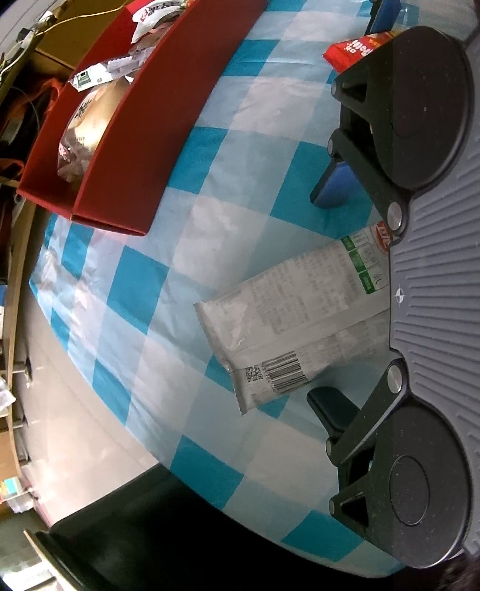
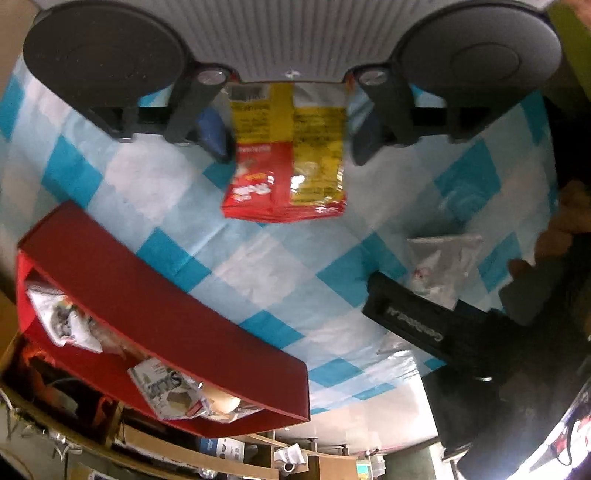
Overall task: Organize snacks
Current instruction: 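Grasp the red-yellow Trolli packet with the right tool, then grasp the white-silver packet with the left tool while right tool holds the Trolli packet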
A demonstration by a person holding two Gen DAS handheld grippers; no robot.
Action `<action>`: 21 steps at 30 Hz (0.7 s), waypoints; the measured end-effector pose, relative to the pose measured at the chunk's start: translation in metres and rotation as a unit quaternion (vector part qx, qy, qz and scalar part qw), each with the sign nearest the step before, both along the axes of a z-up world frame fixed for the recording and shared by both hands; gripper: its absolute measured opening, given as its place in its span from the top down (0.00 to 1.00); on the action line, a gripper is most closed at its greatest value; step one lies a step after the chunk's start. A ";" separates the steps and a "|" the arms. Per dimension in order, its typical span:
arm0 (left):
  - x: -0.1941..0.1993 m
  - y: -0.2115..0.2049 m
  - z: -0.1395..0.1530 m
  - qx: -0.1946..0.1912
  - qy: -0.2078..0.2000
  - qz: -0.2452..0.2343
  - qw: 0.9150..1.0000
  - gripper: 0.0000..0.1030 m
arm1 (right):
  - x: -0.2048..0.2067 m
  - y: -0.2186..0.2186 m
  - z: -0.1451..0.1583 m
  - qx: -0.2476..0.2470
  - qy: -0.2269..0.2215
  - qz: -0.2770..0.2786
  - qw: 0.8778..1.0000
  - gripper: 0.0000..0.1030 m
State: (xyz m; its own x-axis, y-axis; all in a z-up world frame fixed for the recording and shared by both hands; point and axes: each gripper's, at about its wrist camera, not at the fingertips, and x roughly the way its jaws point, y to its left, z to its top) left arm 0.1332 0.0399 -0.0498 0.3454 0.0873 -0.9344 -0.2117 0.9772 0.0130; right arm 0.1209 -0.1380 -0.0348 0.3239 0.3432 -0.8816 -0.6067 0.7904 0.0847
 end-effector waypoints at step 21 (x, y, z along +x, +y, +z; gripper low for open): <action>-0.021 -0.015 0.015 -0.006 -0.005 -0.047 0.999 0.38 | -0.016 -0.022 0.008 -0.007 -0.023 -0.040 0.999 0.48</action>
State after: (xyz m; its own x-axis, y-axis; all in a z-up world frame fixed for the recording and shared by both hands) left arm 0.1125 0.0247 -0.0348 0.3614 0.0428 -0.9314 -0.1196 0.9928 -0.0007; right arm 0.1050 -0.1604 -0.0267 0.3894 0.3022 -0.8701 -0.5449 0.8372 0.0469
